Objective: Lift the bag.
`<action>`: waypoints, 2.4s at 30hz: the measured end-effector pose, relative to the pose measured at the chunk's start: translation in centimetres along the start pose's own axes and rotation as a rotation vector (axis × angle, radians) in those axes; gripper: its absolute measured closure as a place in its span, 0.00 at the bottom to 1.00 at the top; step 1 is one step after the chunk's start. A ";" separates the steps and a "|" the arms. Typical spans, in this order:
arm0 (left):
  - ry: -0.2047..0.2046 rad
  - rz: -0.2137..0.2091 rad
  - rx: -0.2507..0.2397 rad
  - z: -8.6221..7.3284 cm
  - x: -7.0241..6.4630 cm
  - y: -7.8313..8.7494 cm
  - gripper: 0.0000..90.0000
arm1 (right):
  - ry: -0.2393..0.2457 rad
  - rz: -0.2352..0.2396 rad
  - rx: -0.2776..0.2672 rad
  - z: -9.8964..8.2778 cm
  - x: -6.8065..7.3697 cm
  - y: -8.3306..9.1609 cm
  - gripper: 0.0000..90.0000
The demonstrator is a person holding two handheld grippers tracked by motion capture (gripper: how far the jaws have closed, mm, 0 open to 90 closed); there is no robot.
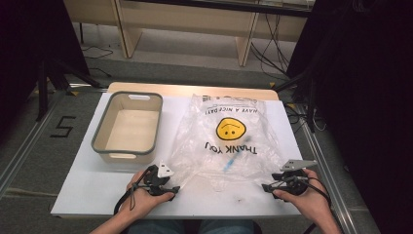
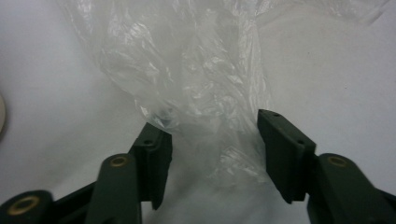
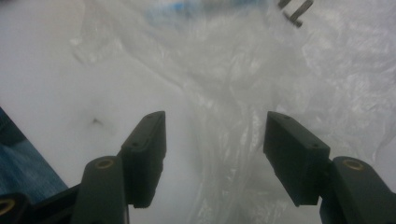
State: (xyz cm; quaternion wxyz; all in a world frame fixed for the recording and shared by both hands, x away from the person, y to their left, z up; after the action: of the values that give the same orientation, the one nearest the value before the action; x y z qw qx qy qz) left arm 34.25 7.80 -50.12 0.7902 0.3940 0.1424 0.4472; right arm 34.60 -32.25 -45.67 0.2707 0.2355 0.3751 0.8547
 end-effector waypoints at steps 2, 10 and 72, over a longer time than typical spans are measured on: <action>-0.002 -0.003 0.007 0.0 0.0 0.0 0.57 | 0.005 0.007 0.043 -0.4 0.1 -0.4 0.44; -0.008 -0.016 0.010 0.0 -0.2 0.2 0.74 | 0.000 -0.008 0.117 -1.8 -0.8 -1.0 0.46; 0.052 0.011 -0.309 3.2 3.0 5.6 0.99 | 0.012 -0.223 -0.243 2.1 -0.6 4.2 1.00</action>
State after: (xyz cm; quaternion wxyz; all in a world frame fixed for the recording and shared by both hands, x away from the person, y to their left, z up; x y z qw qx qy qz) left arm 34.43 10.29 -43.49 0.8352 0.2569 0.0901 0.4779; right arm 35.08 -33.93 -41.28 0.3882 0.1526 0.2944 0.8598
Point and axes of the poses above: each handheld gripper's, and its own axes: y roughly backward along the jaws, z roughly out of its top, x roughly to its left, the point moved 2 cm from there along -y, roughly forward along the jaws, and after that the axes turned 12 degrees about z, right-handed, at the moved point
